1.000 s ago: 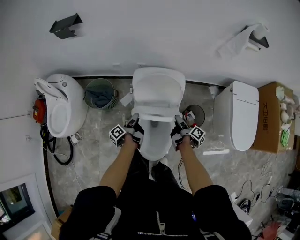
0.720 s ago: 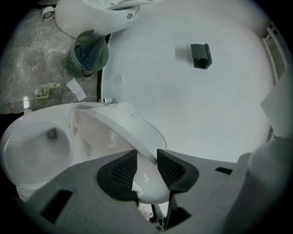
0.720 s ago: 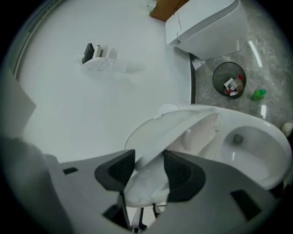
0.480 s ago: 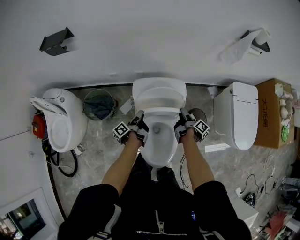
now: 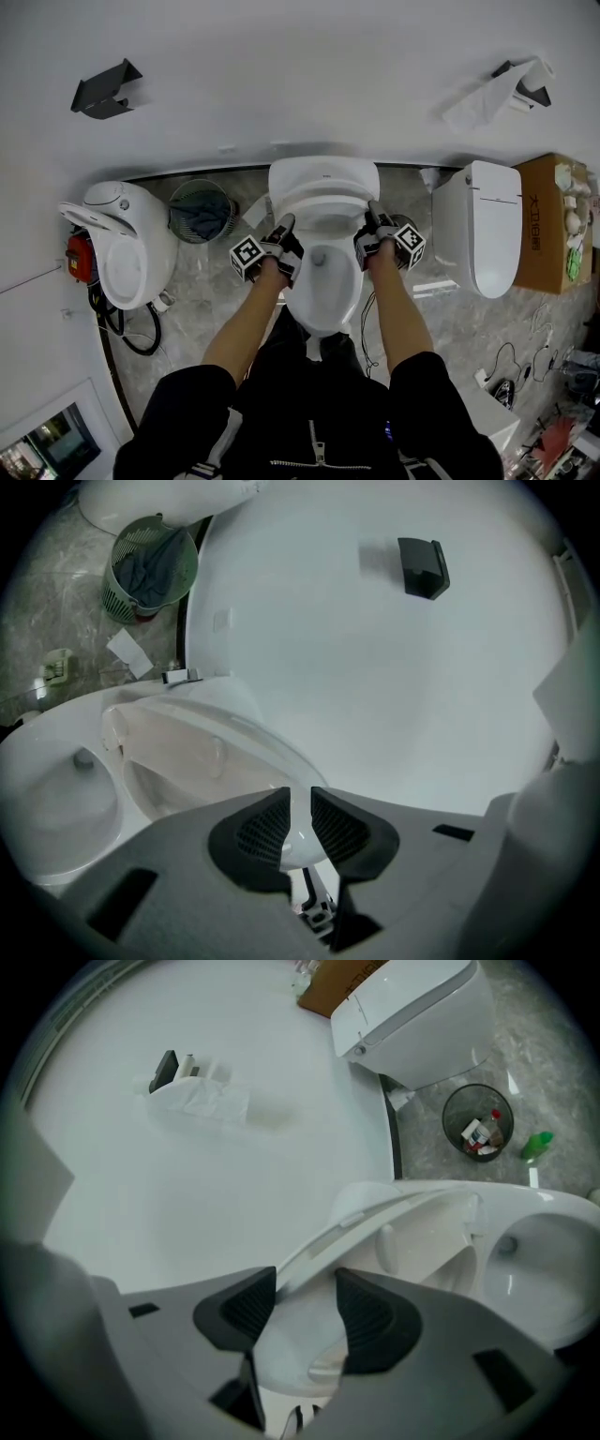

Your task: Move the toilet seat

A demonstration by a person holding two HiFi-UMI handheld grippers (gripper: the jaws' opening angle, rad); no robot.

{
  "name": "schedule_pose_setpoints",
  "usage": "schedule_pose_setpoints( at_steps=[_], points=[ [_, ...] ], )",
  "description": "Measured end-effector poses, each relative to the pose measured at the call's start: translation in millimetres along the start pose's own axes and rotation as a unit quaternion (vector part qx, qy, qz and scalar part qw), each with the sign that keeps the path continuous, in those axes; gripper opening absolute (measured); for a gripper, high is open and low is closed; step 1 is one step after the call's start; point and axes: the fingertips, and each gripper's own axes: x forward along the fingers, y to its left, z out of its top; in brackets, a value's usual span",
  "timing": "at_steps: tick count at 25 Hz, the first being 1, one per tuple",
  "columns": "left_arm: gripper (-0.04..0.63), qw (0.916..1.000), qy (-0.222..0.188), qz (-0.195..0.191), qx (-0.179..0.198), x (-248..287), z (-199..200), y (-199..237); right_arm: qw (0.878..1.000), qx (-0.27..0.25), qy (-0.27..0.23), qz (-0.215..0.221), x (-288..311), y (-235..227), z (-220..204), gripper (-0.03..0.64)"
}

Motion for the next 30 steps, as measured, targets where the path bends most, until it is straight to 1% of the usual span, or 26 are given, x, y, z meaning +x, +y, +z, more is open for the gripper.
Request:
schedule_pose_setpoints(
  at_steps=[2, 4, 8, 10, 12, 13, 14, 15, 16, 17, 18, 19, 20, 21, 23, 25, 27, 29, 30],
  points=[
    [0.074, 0.9997, 0.013, 0.004, 0.019, -5, -6, 0, 1.0, 0.001, -0.001, 0.001, 5, 2, 1, 0.207],
    [0.063, 0.9978, 0.034, 0.014, 0.055, -12, -15, 2, 1.0, 0.0, -0.003, 0.002, 10, 5, 4, 0.207],
    [0.023, 0.9898, 0.072, 0.038, 0.117, -33, -30, 10, 1.0, -0.01, -0.005, -0.003, 17, 8, 6, 0.207],
    [0.015, 0.9846, 0.087, 0.046, 0.144, -43, -35, 13, 1.0, -0.018, -0.008, 0.003, 16, 10, 6, 0.206],
    [0.011, 0.9798, 0.1, 0.049, 0.166, -52, -41, 12, 0.999, -0.032, -0.011, 0.015, 12, 14, 6, 0.186],
    [0.009, 0.9775, 0.104, 0.049, 0.177, -56, -43, 11, 0.999, -0.048, -0.01, 0.02, 9, 17, 5, 0.158],
    [0.008, 0.9747, 0.107, 0.051, 0.19, -61, -45, 10, 0.997, -0.07, -0.005, 0.024, 5, 20, 3, 0.156],
    [0.008, 0.9703, 0.11, 0.055, 0.208, -65, -47, 8, 0.995, -0.096, 0.004, 0.027, 0, 24, -1, 0.15],
    [0.006, 0.9637, 0.112, 0.06, 0.234, -69, -49, 6, 0.991, -0.126, 0.017, 0.032, -6, 29, -6, 0.138],
    [0.004, 0.9545, 0.115, 0.066, 0.267, -74, -51, 3, 0.986, -0.158, 0.032, 0.04, -12, 35, -13, 0.119],
    [0.003, 0.9432, 0.116, 0.071, 0.303, -78, -54, -1, 0.978, -0.194, 0.049, 0.053, -20, 44, -19, 0.101],
    [0.003, 0.9307, 0.116, 0.075, 0.339, -83, -57, -6, 0.968, -0.233, 0.064, 0.066, -28, 53, -26, 0.084],
    [0.003, 0.9176, 0.114, 0.077, 0.373, -87, -60, -12, 0.955, -0.275, 0.077, 0.074, -38, 62, -32, 0.062],
    [0.003, 0.9045, 0.112, 0.077, 0.404, -92, -65, -19, 0.94, -0.32, 0.088, 0.08, -48, 72, -38, 0.048],
    [0.003, 0.8775, 0.111, 0.067, 0.462, -101, -80, -37, 0.904, -0.405, 0.102, 0.087, -73, 88, -48, 0.002],
    [0.003, 0.8463, 0.114, 0.057, 0.517, -112, -103, -55, 0.866, -0.478, 0.113, 0.095, -101, 101, -57, 0.002],
    [0.003, 0.8153, 0.104, 0.054, 0.567, -127, -125, -71, 0.822, -0.547, 0.118, 0.106, -132, 111, -68, 0.002],
    [0.003, 0.79, 0.085, 0.053, 0.605, -145, -144, -86, 0.777, -0.607, 0.117, 0.117, -166, 116, -80, 0.002],
    [0.003, 0.7779, 0.077, 0.052, 0.621, -154, -153, -93, 0.757, -0.632, 0.113, 0.122, -182, 117, -84, 0.002]
  ],
)
